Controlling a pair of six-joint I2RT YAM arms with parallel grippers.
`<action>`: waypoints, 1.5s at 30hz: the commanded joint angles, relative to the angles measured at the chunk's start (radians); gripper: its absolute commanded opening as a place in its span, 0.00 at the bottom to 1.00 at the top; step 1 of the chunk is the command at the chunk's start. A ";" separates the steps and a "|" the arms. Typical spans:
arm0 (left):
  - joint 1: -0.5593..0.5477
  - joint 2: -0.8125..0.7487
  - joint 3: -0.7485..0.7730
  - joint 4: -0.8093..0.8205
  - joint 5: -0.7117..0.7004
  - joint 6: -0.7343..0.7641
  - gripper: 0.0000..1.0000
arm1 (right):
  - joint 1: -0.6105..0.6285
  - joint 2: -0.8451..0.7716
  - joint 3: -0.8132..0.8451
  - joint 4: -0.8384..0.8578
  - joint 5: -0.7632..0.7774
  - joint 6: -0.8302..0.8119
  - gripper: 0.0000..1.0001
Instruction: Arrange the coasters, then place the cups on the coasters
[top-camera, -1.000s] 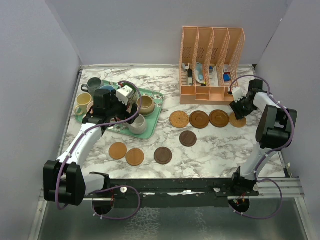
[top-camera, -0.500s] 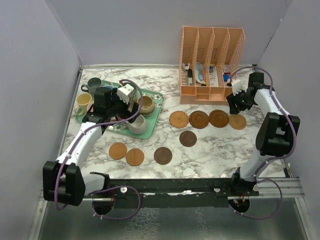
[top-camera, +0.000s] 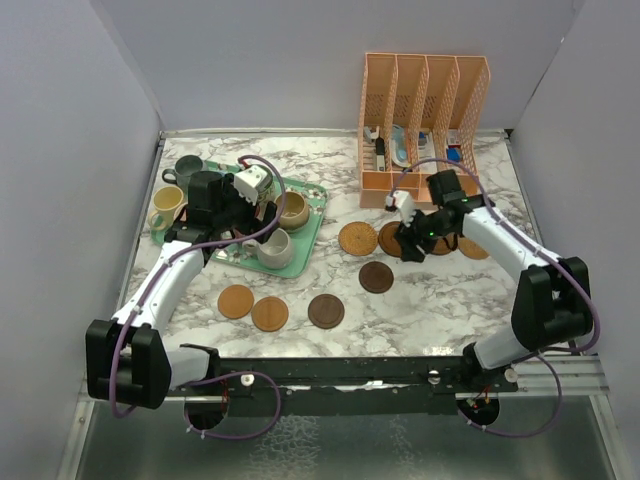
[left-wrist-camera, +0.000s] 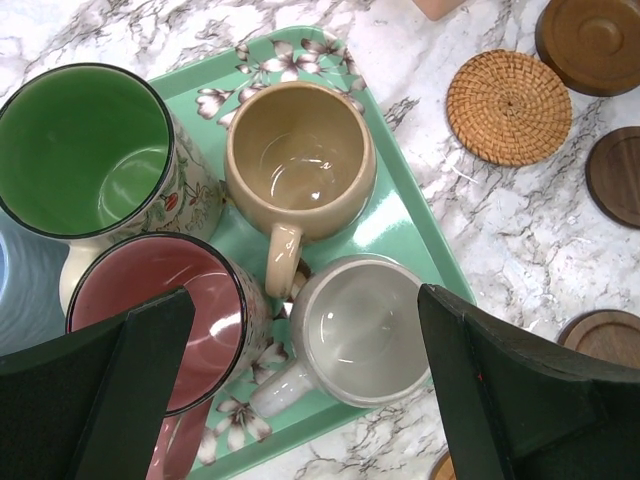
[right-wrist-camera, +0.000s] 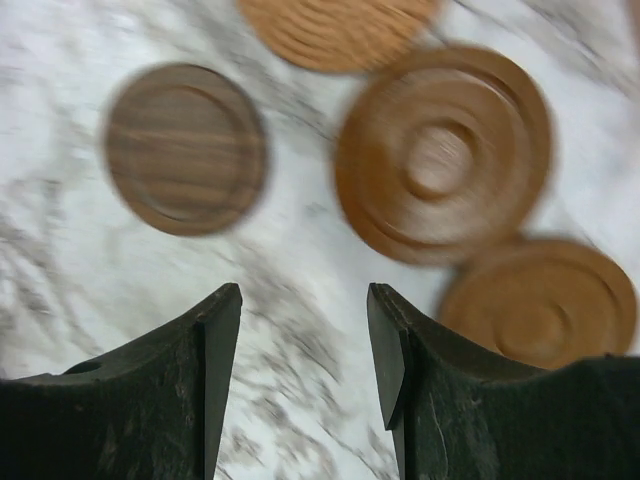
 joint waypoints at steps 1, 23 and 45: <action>-0.003 0.011 0.036 -0.006 -0.036 0.009 0.99 | 0.162 -0.035 -0.057 0.098 -0.152 0.056 0.53; -0.082 0.003 0.027 -0.141 -0.024 0.171 0.99 | 0.386 0.161 -0.121 0.185 0.057 0.057 0.52; -0.283 -0.027 0.036 -0.664 -0.093 0.574 0.97 | 0.227 0.018 -0.325 0.078 0.228 -0.054 0.44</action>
